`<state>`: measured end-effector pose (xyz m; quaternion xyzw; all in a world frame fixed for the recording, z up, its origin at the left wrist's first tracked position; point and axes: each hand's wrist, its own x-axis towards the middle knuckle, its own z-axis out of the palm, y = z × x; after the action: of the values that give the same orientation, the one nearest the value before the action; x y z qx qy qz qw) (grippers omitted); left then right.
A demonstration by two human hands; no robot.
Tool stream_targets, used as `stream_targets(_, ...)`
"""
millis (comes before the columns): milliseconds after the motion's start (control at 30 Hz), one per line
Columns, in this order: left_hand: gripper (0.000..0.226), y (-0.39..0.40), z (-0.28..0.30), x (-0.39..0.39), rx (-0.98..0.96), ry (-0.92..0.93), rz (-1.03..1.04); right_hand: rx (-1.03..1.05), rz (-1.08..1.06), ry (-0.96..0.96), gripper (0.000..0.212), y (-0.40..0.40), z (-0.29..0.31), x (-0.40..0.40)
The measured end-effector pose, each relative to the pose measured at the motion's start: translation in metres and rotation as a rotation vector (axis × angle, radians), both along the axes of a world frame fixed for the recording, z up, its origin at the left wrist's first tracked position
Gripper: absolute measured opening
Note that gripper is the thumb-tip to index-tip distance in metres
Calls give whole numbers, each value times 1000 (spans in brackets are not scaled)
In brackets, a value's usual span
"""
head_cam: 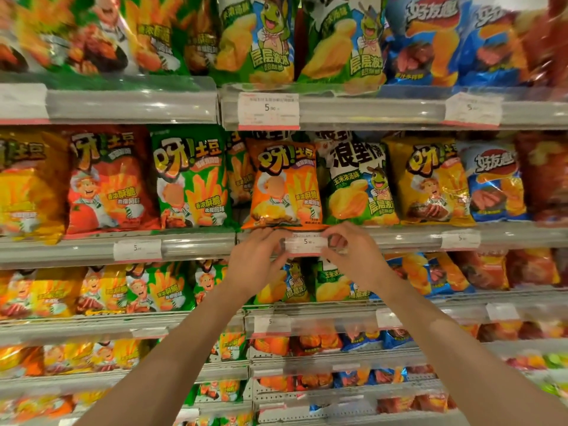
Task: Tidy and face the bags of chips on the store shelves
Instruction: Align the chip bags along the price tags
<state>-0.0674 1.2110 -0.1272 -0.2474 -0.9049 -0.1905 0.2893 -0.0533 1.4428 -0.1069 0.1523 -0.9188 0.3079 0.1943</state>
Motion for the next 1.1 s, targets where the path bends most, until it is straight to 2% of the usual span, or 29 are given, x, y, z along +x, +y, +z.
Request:
stream_targets(67,31,0,0,-1,16,-15,-6,-88,-14,-30,24,4,10,4)
stream_targets(167,32,0,-1,0,46,-38,-8,-218,-65,37,29,5,42,3)
stream_targets(233,33,0,0,0,64,-54,-11,-211,-30,-48,47,-4,66,-6)
stream_targets(333,36,0,0,1,71,-83,-21,-182,125,-279,80,-24,87,-27)
stream_targets(467,41,-2,0,4,67,-109,-33,-226,198,-395,100,-40,92,-51)
stream_targets(633,46,-3,2,6,67,-128,-50,-420,238,-270,100,-41,87,-56)
stream_targets(767,47,-2,1,4,86,-148,-63,-422,218,-143,99,-42,85,-57)
stream_targets(1100,44,-4,-1,2,140,-152,-77,-395,183,-254,107,-50,62,-66)
